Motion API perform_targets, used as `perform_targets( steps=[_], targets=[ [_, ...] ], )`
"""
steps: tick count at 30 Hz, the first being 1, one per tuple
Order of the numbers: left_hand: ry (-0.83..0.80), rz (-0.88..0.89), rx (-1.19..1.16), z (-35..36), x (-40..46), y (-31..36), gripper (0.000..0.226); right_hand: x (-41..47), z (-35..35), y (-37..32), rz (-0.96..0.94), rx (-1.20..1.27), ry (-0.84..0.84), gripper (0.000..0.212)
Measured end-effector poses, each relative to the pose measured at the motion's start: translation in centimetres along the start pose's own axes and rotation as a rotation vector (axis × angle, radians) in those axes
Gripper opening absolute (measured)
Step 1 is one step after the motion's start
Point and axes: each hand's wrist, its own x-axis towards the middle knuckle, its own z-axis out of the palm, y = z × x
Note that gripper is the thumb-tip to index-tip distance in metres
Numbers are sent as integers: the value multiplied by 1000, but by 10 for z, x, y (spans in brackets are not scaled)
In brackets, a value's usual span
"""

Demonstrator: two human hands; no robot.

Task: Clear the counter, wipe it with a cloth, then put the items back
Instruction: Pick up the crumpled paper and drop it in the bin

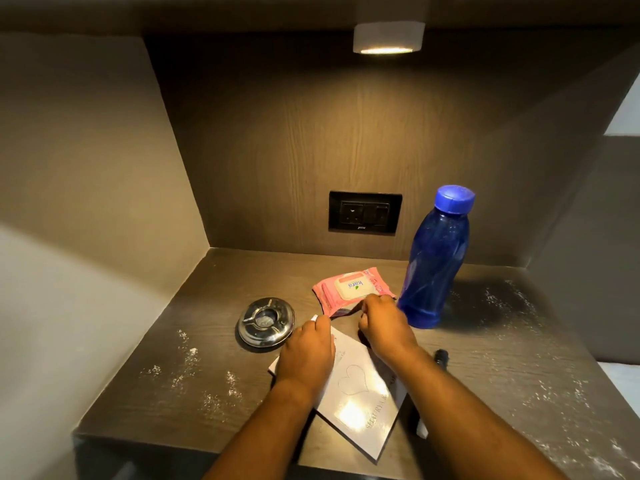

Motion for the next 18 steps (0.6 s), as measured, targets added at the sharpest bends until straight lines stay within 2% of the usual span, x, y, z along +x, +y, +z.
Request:
perform_targets(
  steps=[2, 4, 7, 9, 10, 13, 16, 18],
  targets=[
    [-71, 16, 41, -4, 8, -2, 21, -6, -14, 0, 116, 232, 91, 16],
    [-133, -54, -1, -13, 11, -3, 23, -12, -35, 0, 244, 490, 176, 12],
    [-126, -285, -333, -36, 8, 5, 17, -28, -69, 4, 503, 848, 241, 13],
    [-87, -317, -551, -55, 1, 21, 18, -51, -84, 6, 631, 1135, 233, 9],
    [-82, -315, -620, -64, -4, 31, 20, -64, -89, 7, 634, 1225, 229, 7],
    [-136, -347, -780, -86, -27, 61, 24, -106, -97, 9, 623, 1334, 224, 5],
    [-304, -339, -877, -94, -60, 90, 23, -153, -99, 18, 635, 1360, 252, 8],
    [-383, -319, -943, -91, -85, 108, 23, -189, -96, 28, 641, 1368, 270, 3]
  ],
)
